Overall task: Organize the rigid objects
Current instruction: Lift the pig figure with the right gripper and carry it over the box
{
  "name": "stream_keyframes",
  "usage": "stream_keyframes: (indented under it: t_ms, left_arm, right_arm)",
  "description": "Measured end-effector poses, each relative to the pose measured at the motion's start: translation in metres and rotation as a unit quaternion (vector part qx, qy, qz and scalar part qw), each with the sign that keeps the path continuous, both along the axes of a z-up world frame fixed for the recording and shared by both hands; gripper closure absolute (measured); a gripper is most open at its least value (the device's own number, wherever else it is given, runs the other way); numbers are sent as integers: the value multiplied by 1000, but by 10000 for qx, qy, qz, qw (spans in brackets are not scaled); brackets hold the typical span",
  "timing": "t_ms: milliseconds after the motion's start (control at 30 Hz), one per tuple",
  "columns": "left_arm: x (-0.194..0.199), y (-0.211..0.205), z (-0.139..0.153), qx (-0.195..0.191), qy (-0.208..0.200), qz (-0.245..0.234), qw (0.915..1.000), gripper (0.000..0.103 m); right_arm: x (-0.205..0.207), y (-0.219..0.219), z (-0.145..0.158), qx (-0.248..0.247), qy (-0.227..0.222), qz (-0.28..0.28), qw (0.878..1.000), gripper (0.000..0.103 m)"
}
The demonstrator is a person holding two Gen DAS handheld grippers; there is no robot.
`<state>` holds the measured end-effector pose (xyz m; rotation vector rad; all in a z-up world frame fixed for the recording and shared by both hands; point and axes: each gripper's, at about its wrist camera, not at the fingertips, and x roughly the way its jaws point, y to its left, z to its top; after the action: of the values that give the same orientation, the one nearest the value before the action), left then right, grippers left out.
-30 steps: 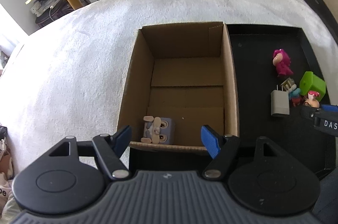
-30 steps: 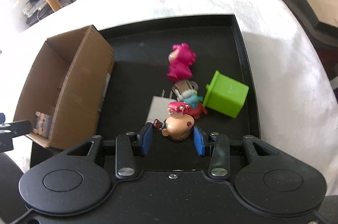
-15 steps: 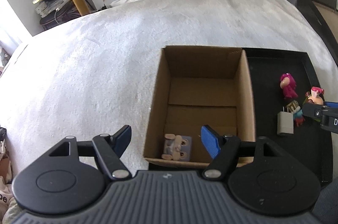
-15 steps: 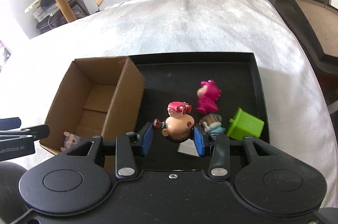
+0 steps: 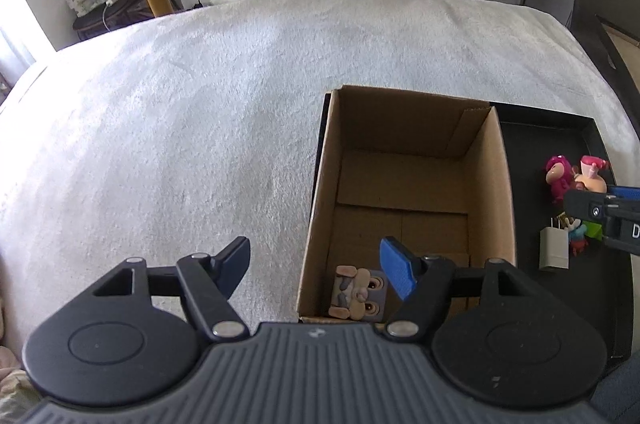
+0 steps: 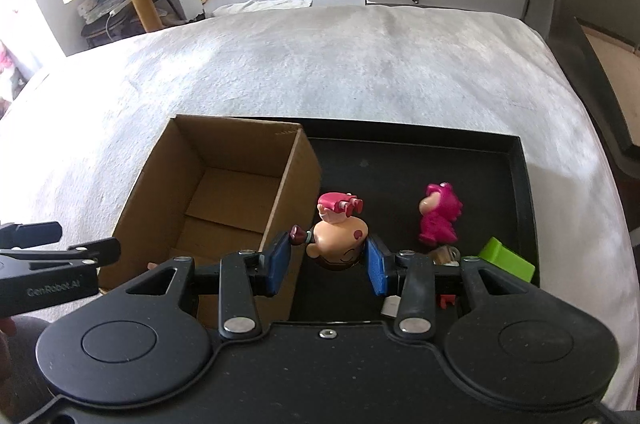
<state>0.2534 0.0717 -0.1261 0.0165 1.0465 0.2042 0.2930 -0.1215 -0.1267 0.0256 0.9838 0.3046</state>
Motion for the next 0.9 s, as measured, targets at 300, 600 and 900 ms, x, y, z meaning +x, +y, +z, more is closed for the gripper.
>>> stream_keyframes:
  t_ms: [300,600,900]
  left_arm:
    - [7,10,-18,-210,87,-12,9997,35]
    - [17,21,-31,-400,219,148,9988,53]
    - [24,27,-41,-644,354,235,9970,80]
  right_arm:
    - [9,31,1,-186,-36,271,9995,63]
    - [20,62,-2,-450,-57,616,9971,63]
    - [32,85,-7,-570,-44,974,9936,63]
